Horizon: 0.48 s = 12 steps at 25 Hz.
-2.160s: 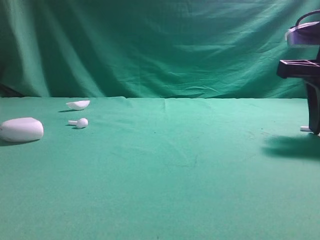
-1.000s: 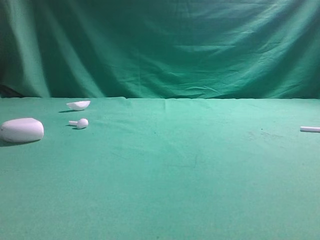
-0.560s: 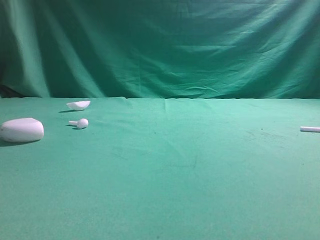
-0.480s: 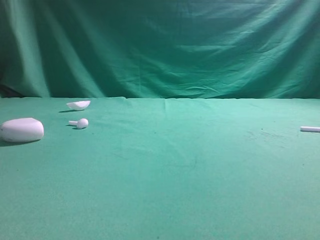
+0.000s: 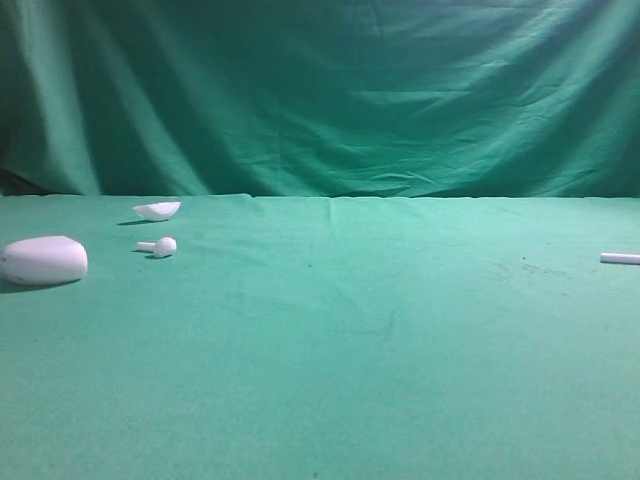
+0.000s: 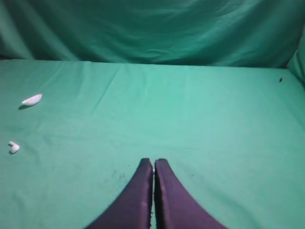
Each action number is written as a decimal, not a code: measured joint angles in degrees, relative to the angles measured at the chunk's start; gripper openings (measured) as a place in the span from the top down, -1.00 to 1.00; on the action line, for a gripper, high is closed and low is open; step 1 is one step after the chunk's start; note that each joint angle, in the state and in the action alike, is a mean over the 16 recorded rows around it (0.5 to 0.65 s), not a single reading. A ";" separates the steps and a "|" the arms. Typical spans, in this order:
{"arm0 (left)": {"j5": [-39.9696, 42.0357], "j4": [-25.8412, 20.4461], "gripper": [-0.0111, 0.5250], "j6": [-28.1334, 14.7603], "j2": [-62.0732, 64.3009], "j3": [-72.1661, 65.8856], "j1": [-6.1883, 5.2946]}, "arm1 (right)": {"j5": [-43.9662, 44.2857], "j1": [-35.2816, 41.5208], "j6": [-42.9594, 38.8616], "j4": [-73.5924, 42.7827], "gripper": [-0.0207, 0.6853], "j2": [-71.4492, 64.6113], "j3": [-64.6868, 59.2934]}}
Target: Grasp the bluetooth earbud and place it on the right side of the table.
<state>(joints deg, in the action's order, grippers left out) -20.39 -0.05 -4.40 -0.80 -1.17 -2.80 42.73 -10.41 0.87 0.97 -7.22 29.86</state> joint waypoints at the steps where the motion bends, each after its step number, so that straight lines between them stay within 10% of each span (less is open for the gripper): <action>1: 0.00 0.00 0.96 0.00 0.00 0.00 0.00 | -1.20 0.15 0.24 -0.36 0.94 0.78 -1.32; 12: 0.00 -0.01 0.96 0.00 0.00 0.00 0.00 | -17.36 2.30 -0.07 -2.24 0.94 7.62 -21.86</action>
<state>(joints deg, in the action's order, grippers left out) -20.39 -0.05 -4.40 -0.80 -1.17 -2.80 25.37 -8.11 0.80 -1.27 0.40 8.00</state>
